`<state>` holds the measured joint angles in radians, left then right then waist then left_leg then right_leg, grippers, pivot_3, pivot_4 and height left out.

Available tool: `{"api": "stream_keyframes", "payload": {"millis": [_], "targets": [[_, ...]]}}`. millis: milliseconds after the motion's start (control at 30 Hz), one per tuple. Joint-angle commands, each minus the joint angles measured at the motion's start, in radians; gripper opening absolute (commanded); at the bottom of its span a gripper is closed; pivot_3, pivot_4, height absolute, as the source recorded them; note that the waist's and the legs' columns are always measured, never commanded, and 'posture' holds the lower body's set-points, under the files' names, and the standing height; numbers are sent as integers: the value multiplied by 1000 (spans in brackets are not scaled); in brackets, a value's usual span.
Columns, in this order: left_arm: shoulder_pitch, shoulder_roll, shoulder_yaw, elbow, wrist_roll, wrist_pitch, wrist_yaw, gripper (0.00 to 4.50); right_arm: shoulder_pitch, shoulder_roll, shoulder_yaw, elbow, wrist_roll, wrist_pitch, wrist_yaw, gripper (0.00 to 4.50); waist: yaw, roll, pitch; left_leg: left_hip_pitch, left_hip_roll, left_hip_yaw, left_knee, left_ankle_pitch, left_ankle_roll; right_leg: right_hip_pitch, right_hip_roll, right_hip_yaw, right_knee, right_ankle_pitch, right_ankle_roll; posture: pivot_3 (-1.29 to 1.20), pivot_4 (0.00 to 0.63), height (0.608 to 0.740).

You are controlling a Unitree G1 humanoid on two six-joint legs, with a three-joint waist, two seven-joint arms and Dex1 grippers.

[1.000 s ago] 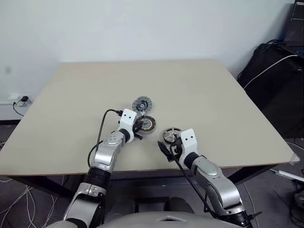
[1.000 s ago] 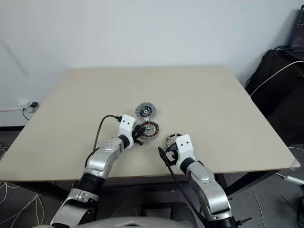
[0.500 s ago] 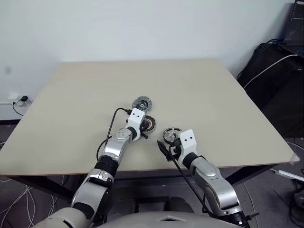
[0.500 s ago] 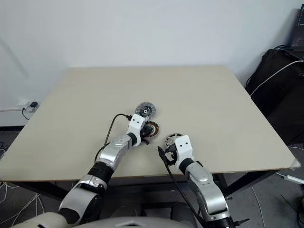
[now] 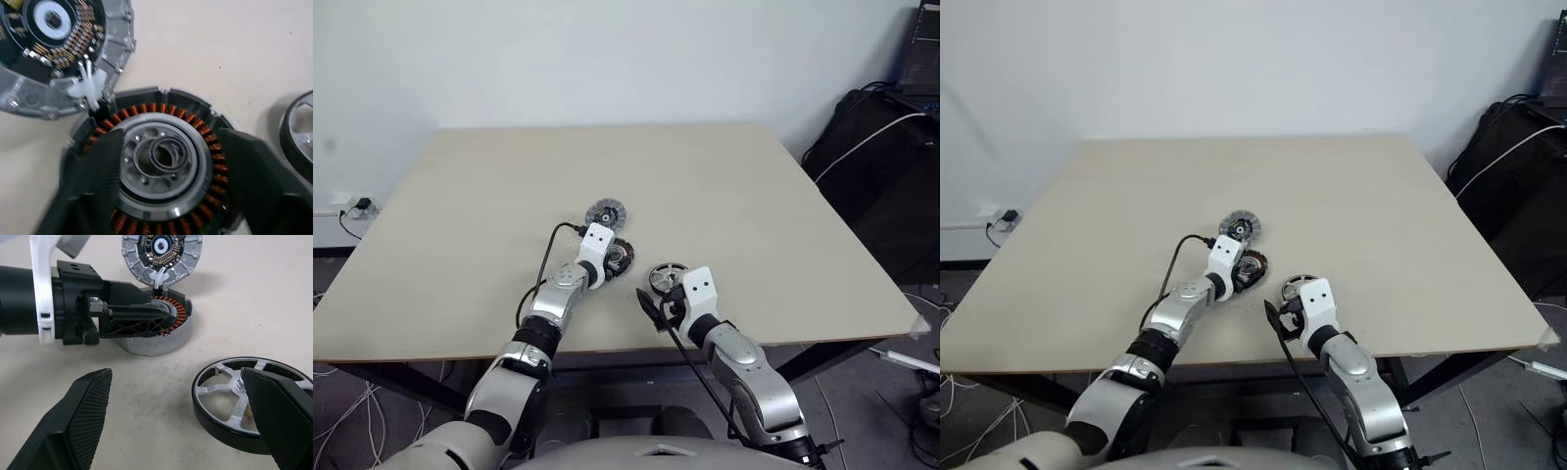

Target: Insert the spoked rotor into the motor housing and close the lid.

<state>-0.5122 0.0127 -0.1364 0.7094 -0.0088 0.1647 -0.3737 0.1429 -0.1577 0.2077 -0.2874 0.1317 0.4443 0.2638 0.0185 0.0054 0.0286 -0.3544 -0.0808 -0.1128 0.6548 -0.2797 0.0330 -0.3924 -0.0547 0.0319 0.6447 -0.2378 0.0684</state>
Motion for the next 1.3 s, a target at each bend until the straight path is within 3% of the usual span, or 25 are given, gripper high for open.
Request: {"api": "stream_keyframes", "payload": {"millis": [33, 100, 200, 400, 500, 567, 900, 1300], "targets": [[35, 3, 5, -161, -24, -6, -25, 4298, -13, 2, -7, -24, 4, -25, 9, 4500, -1, 0, 0, 0, 0, 0, 0, 0, 0, 0, 0, 0, 0, 0, 0, 0, 0, 740], [86, 5, 2, -272, -41, 16, -39, 4298, -16, 3, -7, -23, 6, -23, 12, 4500, -1, 0, 0, -1, 0, 0, 0, 0, 0, 0, 0, 1, 0, 0, 0, 0, 0, 740], [159, 8, 7, -401, -61, 53, -40, 3644, -25, 5, -7, -20, 7, -18, 15, 4500, -1, 0, 0, -2, 0, 0, 0, 0, 0, -1, -1, 2, 0, 1, -2, 0, 0, 740], [334, 43, 20, -612, -71, 101, -8, 1638, -49, 18, -14, -15, 21, 31, 19, 4500, -5, 2, -1, -2, 1, 0, 0, 0, 0, -2, -1, 4, 0, 2, -2, 0, 0, 740], [422, 65, 22, -686, -72, 100, -2, 628, -72, 18, -11, 1, 13, 77, 13, 3874, -3, 2, -2, -2, 2, 0, 1, 0, -1, -2, 0, 4, 0, 2, -3, 0, 0, 740], [477, 79, 25, -720, -67, 68, 8, 11, -103, 14, 1, 20, -15, 103, -5, 3230, -2, 2, -2, -2, 2, 0, 2, 0, -1, -1, 0, 3, 0, 2, -2, 0, 0, 740], [675, 92, 0, -826, -61, -71, 30, 0, -328, 79, 44, 174, -45, 211, -26, 21, -2, 4, -3, -2, 2, 1, 3, 1, -1, -1, 2, 3, 0, 4, -3, 0, 0, 740], [752, 89, -25, -867, -52, -98, 54, 0, -555, 168, 56, 446, -94, 235, -62, 21, -8, 6, -4, -1, 2, 1, 3, 1, -1, -1, 3, 3, 1, 5, -5, 0, 0, 740]]}}
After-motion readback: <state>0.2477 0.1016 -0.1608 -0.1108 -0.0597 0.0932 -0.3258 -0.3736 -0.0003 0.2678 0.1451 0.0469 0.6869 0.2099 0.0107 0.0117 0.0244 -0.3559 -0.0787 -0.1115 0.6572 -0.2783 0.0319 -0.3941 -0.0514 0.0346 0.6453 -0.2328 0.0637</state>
